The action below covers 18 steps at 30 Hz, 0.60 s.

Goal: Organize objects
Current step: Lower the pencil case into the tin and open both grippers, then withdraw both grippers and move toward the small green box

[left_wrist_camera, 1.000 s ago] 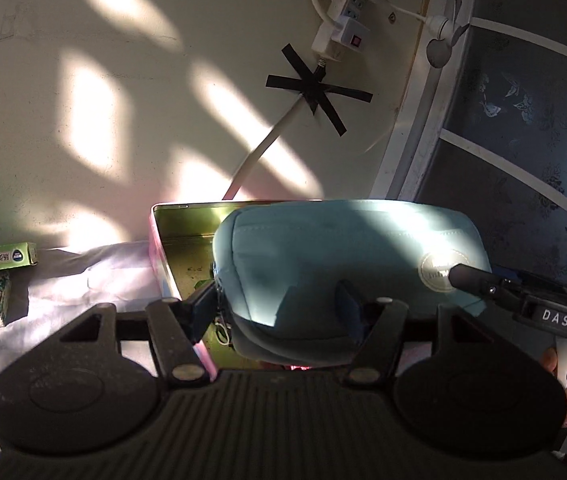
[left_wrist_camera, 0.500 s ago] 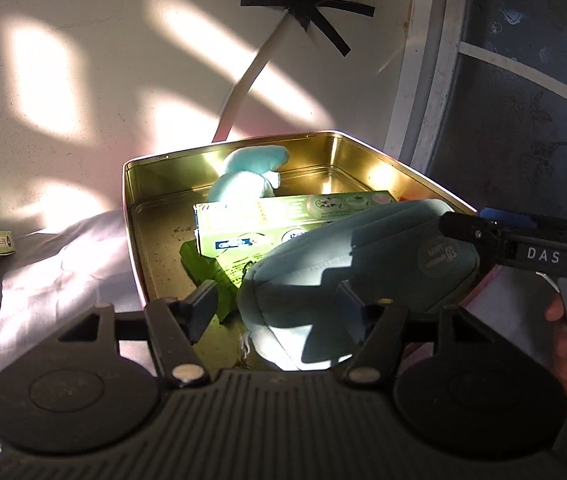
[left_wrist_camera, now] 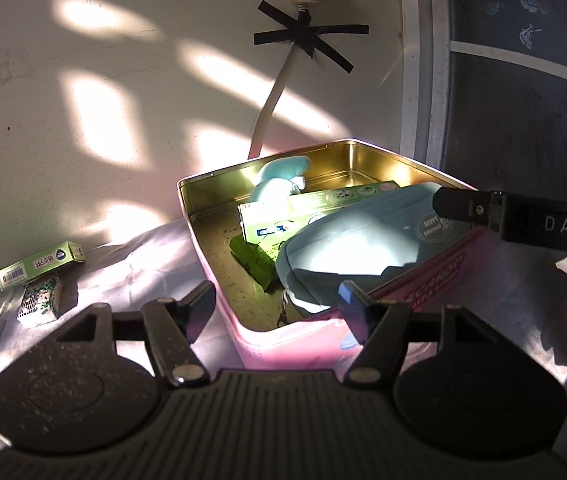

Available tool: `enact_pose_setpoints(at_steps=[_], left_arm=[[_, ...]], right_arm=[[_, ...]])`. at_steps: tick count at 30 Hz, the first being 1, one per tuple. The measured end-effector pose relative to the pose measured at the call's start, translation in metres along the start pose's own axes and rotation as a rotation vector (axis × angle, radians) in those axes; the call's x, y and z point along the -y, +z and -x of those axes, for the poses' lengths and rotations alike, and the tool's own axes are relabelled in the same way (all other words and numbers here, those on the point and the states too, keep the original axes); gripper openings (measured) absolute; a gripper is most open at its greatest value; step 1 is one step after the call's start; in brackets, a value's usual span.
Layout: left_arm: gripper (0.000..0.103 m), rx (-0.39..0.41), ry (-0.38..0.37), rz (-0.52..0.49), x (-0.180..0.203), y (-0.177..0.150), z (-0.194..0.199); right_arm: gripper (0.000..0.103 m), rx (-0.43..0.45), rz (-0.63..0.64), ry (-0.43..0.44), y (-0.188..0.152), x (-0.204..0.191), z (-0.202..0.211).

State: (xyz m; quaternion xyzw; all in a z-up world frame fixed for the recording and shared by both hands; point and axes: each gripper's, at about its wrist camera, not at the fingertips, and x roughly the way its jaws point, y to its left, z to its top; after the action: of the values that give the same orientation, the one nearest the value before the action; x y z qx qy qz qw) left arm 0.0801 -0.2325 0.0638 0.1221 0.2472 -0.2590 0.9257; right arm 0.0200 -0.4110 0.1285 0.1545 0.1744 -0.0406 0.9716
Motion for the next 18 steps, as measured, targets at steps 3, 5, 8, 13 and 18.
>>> enact_pose_setpoints(at_steps=[3, 5, 8, 13, 18], left_arm=[[0.07, -0.005, 0.018, -0.007, -0.005, -0.011, 0.008], [0.07, -0.011, 0.024, -0.002, -0.01, -0.017, 0.011], [0.07, -0.02, 0.034, 0.015, -0.018, -0.026, 0.017], [0.07, -0.03, 0.04, 0.028, -0.027, -0.039, 0.023], [0.07, -0.028, 0.046, 0.034, -0.033, -0.047, 0.029]], right_arm=[[0.078, -0.005, -0.004, 0.003, -0.011, -0.012, 0.006], [0.078, -0.014, -0.024, 0.01, -0.018, -0.018, 0.011], [0.078, -0.027, -0.045, 0.009, -0.026, -0.023, 0.016], [0.078, -0.047, -0.069, 0.0, -0.037, -0.027, 0.024], [0.078, -0.067, -0.07, -0.003, -0.044, -0.033, 0.029]])
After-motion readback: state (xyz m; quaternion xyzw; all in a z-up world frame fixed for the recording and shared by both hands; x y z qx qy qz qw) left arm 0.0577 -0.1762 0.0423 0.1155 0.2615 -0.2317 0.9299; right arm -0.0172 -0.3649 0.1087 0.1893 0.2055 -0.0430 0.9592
